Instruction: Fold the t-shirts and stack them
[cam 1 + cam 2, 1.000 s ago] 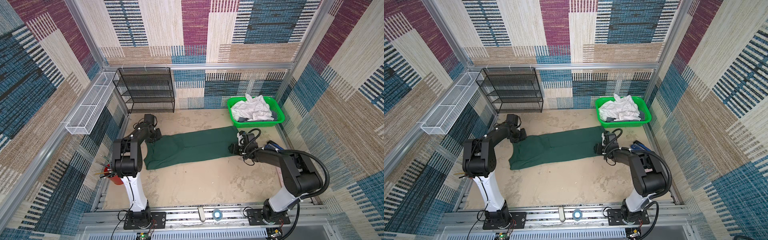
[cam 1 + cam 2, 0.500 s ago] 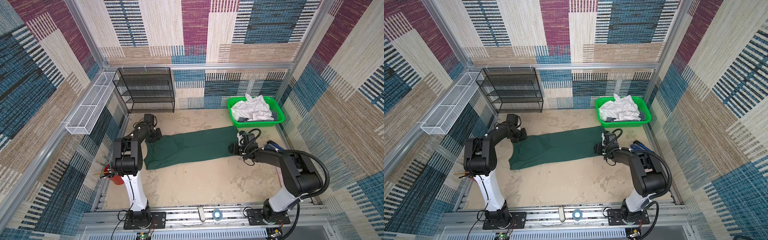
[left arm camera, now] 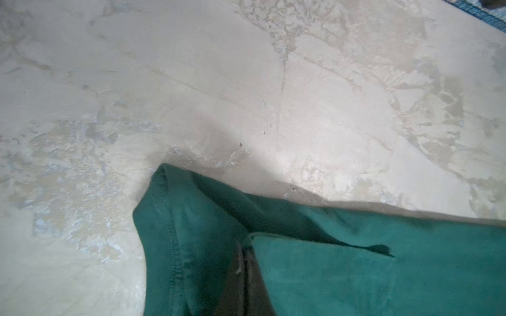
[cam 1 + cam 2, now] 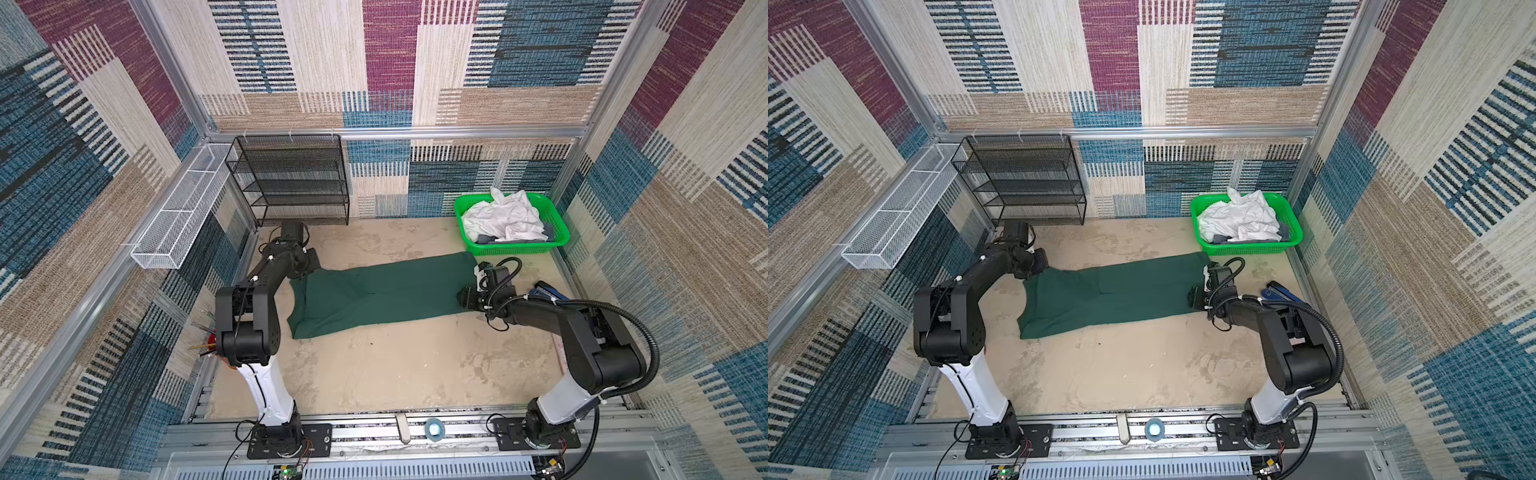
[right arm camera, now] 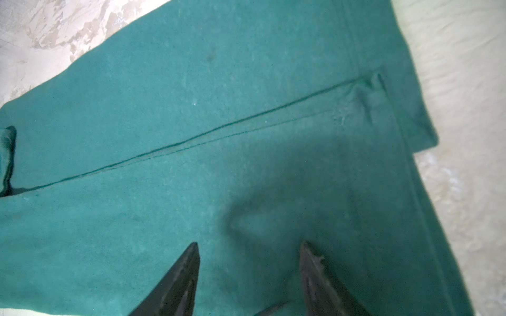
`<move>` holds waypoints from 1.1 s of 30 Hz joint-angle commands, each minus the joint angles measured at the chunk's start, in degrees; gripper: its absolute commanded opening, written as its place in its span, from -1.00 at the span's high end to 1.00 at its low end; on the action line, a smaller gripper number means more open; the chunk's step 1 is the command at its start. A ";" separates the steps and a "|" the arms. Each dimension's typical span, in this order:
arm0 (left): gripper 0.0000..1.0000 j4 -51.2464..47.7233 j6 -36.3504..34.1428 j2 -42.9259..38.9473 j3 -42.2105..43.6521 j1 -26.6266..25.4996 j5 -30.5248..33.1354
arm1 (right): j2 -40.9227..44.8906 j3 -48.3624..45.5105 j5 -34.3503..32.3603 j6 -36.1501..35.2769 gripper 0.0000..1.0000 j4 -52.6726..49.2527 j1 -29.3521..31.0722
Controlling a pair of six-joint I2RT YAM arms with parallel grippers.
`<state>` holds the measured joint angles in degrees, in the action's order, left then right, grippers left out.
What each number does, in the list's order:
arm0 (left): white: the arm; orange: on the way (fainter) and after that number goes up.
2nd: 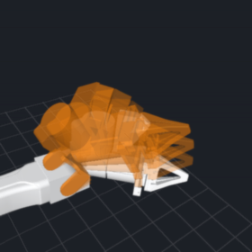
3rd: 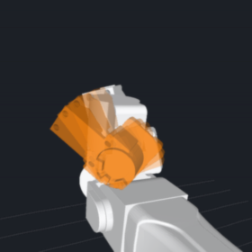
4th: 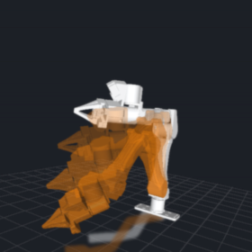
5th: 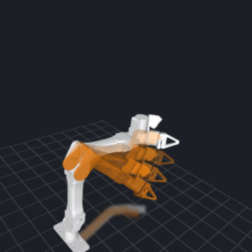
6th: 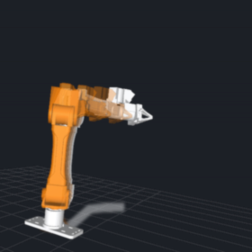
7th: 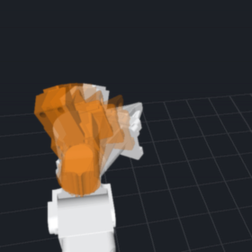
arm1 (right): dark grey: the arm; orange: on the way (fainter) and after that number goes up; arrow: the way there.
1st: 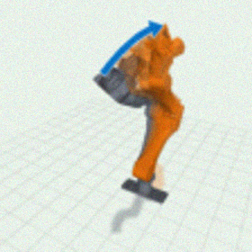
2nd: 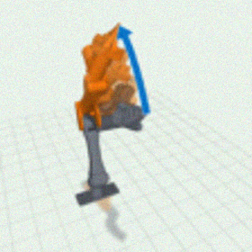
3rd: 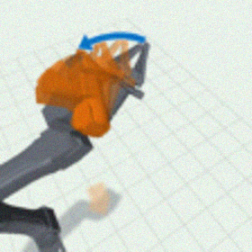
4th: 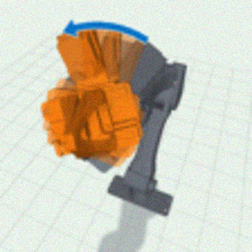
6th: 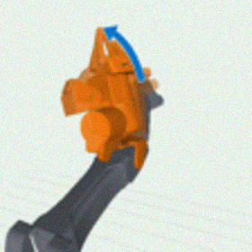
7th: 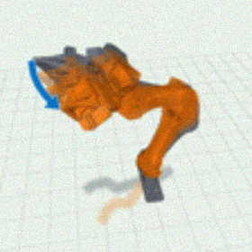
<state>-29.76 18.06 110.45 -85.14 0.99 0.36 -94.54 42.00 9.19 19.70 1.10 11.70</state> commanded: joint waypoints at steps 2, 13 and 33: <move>1.00 -5.39 -0.94 4.73 -6.00 0.06 3.24 | -1.00 -1.51 -1.72 2.30 -0.21 -11.98 0.05; 0.29 -4.11 9.71 -15.62 14.21 -0.71 6.28 | 1.13 -2.23 -2.51 2.62 -0.21 -13.05 0.06; 0.45 -7.83 23.56 -20.30 36.15 -2.67 12.68 | 3.24 -4.33 -3.40 3.24 -0.18 -16.43 -3.00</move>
<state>-33.95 38.89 90.74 -49.93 -1.98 8.05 -91.39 38.89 8.67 21.19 0.16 8.97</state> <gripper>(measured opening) 0.279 0.590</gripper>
